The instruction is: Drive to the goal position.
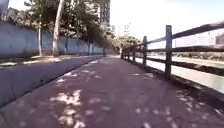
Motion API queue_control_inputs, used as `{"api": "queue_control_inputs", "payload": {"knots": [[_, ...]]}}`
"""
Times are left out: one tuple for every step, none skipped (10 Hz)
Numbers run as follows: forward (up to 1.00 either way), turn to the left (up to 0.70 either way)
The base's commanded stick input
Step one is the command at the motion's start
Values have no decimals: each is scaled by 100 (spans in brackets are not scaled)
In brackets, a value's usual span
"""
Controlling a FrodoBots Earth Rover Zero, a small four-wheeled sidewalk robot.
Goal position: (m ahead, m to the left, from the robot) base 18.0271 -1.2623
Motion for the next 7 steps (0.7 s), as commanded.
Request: {"api": "queue_control_inputs", "payload": {"knots": [[85,0],[85,0],[85,0],[85,0],[85,0],[85,0],[85,0]]}}
